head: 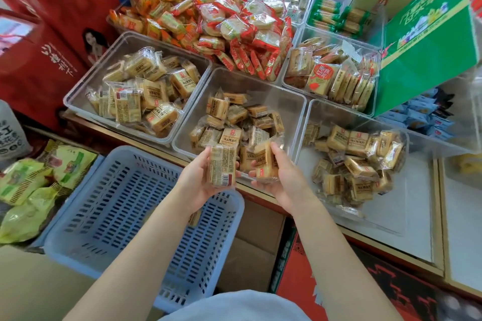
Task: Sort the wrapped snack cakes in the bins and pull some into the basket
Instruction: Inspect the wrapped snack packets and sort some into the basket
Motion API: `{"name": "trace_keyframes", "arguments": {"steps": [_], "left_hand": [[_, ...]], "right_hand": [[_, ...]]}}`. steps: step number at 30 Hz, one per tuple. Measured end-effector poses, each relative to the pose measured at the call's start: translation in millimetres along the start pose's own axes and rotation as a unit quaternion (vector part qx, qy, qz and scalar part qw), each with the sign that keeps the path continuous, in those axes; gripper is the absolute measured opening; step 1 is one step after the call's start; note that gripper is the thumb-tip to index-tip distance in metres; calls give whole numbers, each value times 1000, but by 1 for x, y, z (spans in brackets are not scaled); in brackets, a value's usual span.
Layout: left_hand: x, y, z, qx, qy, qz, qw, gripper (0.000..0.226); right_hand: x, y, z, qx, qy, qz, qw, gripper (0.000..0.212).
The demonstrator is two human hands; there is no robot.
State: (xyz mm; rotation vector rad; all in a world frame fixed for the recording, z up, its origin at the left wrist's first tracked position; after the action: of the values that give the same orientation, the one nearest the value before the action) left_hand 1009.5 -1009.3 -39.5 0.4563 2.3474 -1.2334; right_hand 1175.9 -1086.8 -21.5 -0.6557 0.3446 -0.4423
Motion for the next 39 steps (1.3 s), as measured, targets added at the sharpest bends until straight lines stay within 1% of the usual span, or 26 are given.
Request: {"name": "trace_keyframes", "arguments": {"steps": [2, 3, 4, 5, 6, 7, 8, 9, 10, 11, 12, 14, 15, 16, 18, 20, 22, 24, 25, 27, 29, 31, 33, 35, 37, 39], "left_hand": [[-2, 11, -7, -16, 59, -22, 998, 38], [-1, 19, -13, -31, 95, -36, 994, 32], [-3, 25, -20, -51, 131, -41, 989, 28], [-4, 34, -26, -78, 164, -37, 983, 29], [-6, 41, -32, -109, 190, -30, 975, 38], [-6, 49, -37, -145, 235, -33, 960, 54], [-4, 56, -42, -187, 314, -55, 929, 72], [-1, 64, -46, -233, 422, -85, 872, 83], [2, 71, -46, -271, 533, -106, 794, 86], [6, 76, -43, -288, 622, -111, 720, 82], [9, 80, -38, -275, 685, -99, 668, 75], [17, 89, -26, -203, 779, -72, 588, 63], [20, 91, -21, -172, 808, -66, 560, 61], [21, 91, -19, -158, 821, -64, 545, 62], [20, 93, -19, -152, 822, -71, 544, 64], [20, 94, -21, -146, 822, -69, 546, 66], [21, 92, -22, -147, 822, -66, 546, 69], [19, 86, -19, -171, 808, -67, 560, 72], [16, 82, -16, -197, 797, -64, 568, 75], [1, 74, -1, -255, 774, -41, 579, 82], [-27, 73, 22, -294, 752, 0, 589, 82], [-64, 79, 48, -304, 748, 44, 589, 82], [-99, 90, 74, -301, 757, 79, 575, 86], [-128, 105, 98, -294, 769, 90, 560, 91], [-145, 121, 113, -289, 778, 63, 554, 92], [-154, 137, 119, -289, 792, 21, 537, 88]], "right_hand": [[3, 17, 1, 11, -73, -43, 996, 38], [3, 27, 3, 17, -121, -63, 991, 40], [2, 37, 5, 27, -169, -79, 982, 47], [0, 48, 8, 42, -211, -89, 973, 57], [-3, 56, 11, 65, -242, -96, 963, 65], [-8, 65, 14, 95, -271, -96, 953, 67], [-12, 72, 17, 127, -313, -93, 937, 68], [-15, 79, 18, 153, -380, -95, 907, 68], [-17, 85, 17, 169, -461, -104, 865, 66], [-18, 92, 12, 174, -537, -111, 818, 65], [-17, 98, 5, 168, -595, -110, 778, 65], [-14, 106, -10, 136, -652, -88, 740, 66], [-12, 109, -17, 123, -671, -75, 728, 66], [-11, 110, -23, 113, -687, -63, 715, 65], [-11, 113, -27, 107, -704, -56, 700, 63], [-13, 117, -24, 102, -700, -48, 706, 61], [-14, 115, -17, 108, -664, -35, 739, 59], [-10, 106, -5, 135, -591, -35, 794, 51], [-5, 99, 1, 157, -557, -48, 814, 46], [16, 78, 9, 194, -502, -92, 838, 36], [48, 56, 13, 189, -436, -134, 869, 29], [88, 39, 13, 174, -369, -188, 894, 24], [130, 30, 13, 163, -312, -253, 901, 21], [171, 27, 11, 145, -266, -302, 904, 20], [203, 27, 9, 125, -244, -330, 903, 26], [225, 34, 11, 113, -245, -343, 900, 33]]}}
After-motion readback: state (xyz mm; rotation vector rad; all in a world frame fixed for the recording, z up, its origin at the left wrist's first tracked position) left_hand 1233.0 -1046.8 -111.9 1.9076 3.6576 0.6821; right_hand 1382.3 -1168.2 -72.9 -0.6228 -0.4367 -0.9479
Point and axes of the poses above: each hand's wrist, its own y-axis towards the middle knuckle, its own x-axis out of the back of the hand, z = x × y, the point moved 3 cm from there along y, towards the middle knuckle, and after that the axes turned 9 degrees about -y, right-handed, at the moved point
